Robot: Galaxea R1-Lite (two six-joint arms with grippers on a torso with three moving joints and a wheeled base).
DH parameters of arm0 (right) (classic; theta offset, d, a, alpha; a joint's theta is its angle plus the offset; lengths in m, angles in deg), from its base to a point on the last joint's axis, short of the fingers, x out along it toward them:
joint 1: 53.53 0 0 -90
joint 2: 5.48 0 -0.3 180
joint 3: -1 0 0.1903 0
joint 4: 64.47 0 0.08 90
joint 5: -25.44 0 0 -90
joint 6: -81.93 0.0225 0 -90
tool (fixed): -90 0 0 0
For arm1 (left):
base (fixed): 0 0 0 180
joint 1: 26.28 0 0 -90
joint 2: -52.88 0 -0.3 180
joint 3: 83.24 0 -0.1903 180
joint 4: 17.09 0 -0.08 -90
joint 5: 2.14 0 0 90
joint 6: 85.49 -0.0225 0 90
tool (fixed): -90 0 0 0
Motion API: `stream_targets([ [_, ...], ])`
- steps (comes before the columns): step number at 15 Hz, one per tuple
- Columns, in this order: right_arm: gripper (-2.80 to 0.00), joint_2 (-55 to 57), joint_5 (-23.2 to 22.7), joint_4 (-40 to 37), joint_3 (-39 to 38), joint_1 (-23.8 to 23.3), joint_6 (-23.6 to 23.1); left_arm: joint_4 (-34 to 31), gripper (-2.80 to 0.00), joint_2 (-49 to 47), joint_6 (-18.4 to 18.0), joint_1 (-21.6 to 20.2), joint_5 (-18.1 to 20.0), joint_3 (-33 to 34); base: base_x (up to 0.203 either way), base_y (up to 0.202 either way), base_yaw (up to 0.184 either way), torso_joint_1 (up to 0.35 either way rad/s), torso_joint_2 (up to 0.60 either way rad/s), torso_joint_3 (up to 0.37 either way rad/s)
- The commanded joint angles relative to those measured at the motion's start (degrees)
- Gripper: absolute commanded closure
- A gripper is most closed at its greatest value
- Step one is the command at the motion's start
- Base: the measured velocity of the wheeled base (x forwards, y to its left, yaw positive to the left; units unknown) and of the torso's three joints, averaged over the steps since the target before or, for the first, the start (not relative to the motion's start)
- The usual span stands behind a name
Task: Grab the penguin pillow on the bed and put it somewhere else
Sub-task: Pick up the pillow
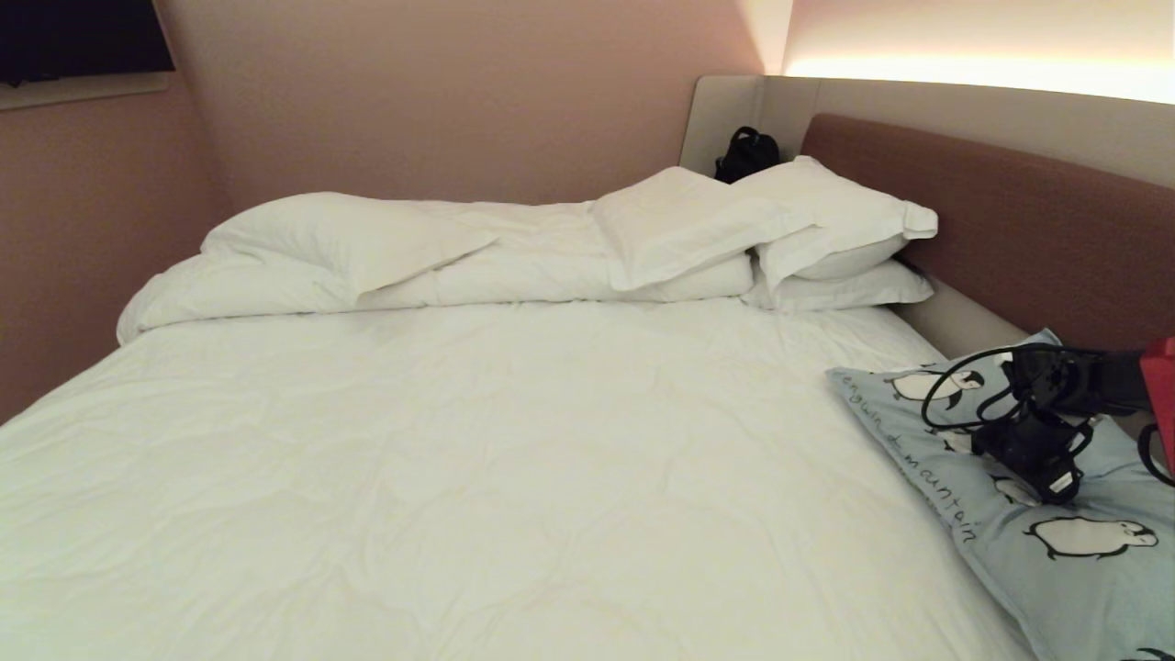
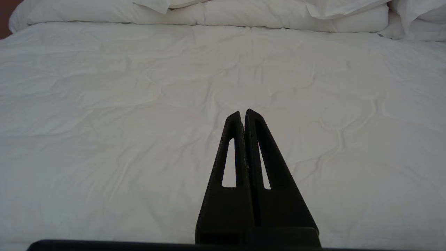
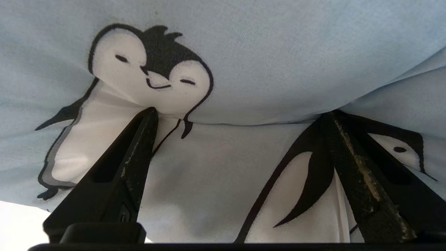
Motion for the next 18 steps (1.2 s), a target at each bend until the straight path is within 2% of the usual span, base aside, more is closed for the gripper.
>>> stream_targets([
  [1,-2.80,0.6,0.0,-0.3,0.0,0.0,0.1,0.0,0.00,0.0,0.0,0.0,0.0,0.0,0.000,0.000,0.000,0.000,0.00,0.000],
  [2,0.00,0.6,0.0,-0.3,0.0,0.0,0.2,0.0,0.00,0.0,0.0,0.0,0.0,0.0,0.000,0.000,0.000,0.000,0.00,0.000],
  [12,0.00,-0.6,0.0,1.9,0.0,-1.0,0.2,0.0,0.00,0.0,0.0,0.0,0.0,0.0,0.000,0.000,0.000,0.000,0.00,0.000],
  [18,0.00,-6.1,-0.7,1.4,0.0,-1.7,0.2,0.0,0.00,0.0,0.0,0.0,0.0,0.0,0.000,0.000,0.000,0.000,0.00,0.000],
])
